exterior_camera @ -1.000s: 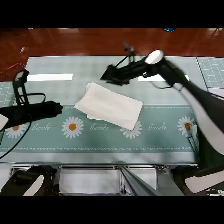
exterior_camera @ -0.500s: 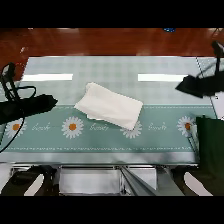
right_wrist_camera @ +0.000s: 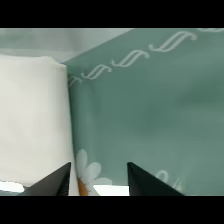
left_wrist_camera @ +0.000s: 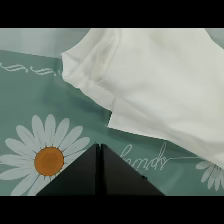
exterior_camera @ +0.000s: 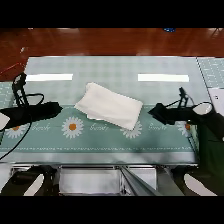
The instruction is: Fold the shirts.
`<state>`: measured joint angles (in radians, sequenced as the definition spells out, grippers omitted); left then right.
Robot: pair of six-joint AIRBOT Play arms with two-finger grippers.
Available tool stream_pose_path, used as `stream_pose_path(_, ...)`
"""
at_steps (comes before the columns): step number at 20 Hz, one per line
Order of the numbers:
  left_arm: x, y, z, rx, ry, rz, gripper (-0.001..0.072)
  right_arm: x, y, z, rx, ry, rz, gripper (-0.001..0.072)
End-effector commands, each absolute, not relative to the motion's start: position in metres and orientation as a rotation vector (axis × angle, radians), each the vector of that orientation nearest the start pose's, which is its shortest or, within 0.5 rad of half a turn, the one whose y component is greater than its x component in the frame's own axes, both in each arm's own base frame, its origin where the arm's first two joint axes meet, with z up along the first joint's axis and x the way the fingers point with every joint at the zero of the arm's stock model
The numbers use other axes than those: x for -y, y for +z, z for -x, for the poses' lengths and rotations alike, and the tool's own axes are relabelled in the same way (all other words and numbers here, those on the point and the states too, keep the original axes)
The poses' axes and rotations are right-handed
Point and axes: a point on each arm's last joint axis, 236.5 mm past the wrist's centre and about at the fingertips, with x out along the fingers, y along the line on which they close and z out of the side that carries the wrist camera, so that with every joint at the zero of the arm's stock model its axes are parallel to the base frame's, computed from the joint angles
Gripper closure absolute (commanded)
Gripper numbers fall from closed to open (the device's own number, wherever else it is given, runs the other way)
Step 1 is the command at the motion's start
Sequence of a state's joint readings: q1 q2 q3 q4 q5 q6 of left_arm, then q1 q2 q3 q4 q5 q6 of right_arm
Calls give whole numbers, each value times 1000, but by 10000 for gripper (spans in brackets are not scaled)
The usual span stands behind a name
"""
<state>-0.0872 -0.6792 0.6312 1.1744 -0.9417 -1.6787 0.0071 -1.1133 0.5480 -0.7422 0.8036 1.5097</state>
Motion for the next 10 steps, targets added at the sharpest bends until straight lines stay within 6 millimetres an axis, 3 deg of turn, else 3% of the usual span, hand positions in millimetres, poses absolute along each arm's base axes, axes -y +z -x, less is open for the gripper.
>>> stream_pose_path(1, 99, 37, -281, -1016, -204, 429, 687, -176, -96, -310, -1300, 211, -992, 304)
stream_pose_path(7, 99, 33, -282, -1030, -201, 431, 687, -228, -109, -319, -1379, 322, -962, 307)
stream_pose_path(8, 100, 32, -282, -1033, -201, 433, 687, -238, -106, -323, -1377, 349, -946, 356)
stream_pose_path(9, 100, 32, -282, -1035, -201, 434, 687, -248, -99, -330, -1363, 385, -926, 492)
stream_pose_path(10, 100, 32, -282, -1036, -200, 434, 687, -258, -87, -339, -1330, 448, -880, 686)
